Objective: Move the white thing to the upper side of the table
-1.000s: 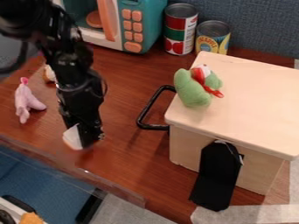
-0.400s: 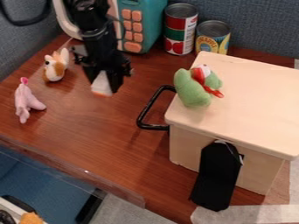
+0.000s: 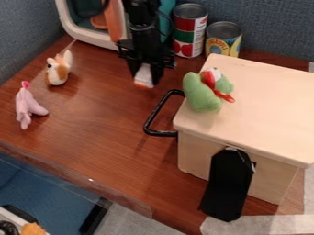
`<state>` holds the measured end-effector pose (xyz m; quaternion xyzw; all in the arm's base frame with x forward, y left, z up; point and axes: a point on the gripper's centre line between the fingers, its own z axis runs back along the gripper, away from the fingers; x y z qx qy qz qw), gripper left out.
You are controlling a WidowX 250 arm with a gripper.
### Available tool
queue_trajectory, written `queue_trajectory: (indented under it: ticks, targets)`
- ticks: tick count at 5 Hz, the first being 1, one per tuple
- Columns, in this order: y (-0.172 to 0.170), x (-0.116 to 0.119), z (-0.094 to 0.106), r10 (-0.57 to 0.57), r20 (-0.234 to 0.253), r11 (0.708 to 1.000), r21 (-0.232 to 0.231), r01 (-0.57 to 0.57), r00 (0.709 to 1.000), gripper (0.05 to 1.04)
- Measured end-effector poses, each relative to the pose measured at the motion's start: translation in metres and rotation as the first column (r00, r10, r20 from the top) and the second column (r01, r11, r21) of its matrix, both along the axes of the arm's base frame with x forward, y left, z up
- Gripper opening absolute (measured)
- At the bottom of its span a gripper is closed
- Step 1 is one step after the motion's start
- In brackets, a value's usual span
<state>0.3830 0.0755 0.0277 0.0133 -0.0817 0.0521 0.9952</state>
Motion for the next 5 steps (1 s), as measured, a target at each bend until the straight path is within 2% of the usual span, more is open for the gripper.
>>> queue_trajectory:
  ticks: [1, 2, 3, 4, 5]
  targets:
    - [-0.002, 0.021, -0.009, -0.013, -0.016, 1.000, 0.005, 0.013, 1.000, 0.516]
    - [-0.008, 0.026, -0.014, -0.026, -0.036, 1.000, 0.001, 0.026, 0.999, 0.588]
    - [-0.007, 0.023, -0.014, -0.012, -0.059, 1.000, 0.000, 0.012, 0.998, 0.891]
    - [-0.005, 0.025, -0.001, 0.006, -0.056, 1.000, 0.014, -0.005, 0.998, 1.012]
    - [-0.008, 0.029, 0.039, -0.021, -0.017, 1.000, 0.011, 0.021, 1.000, 1.009]
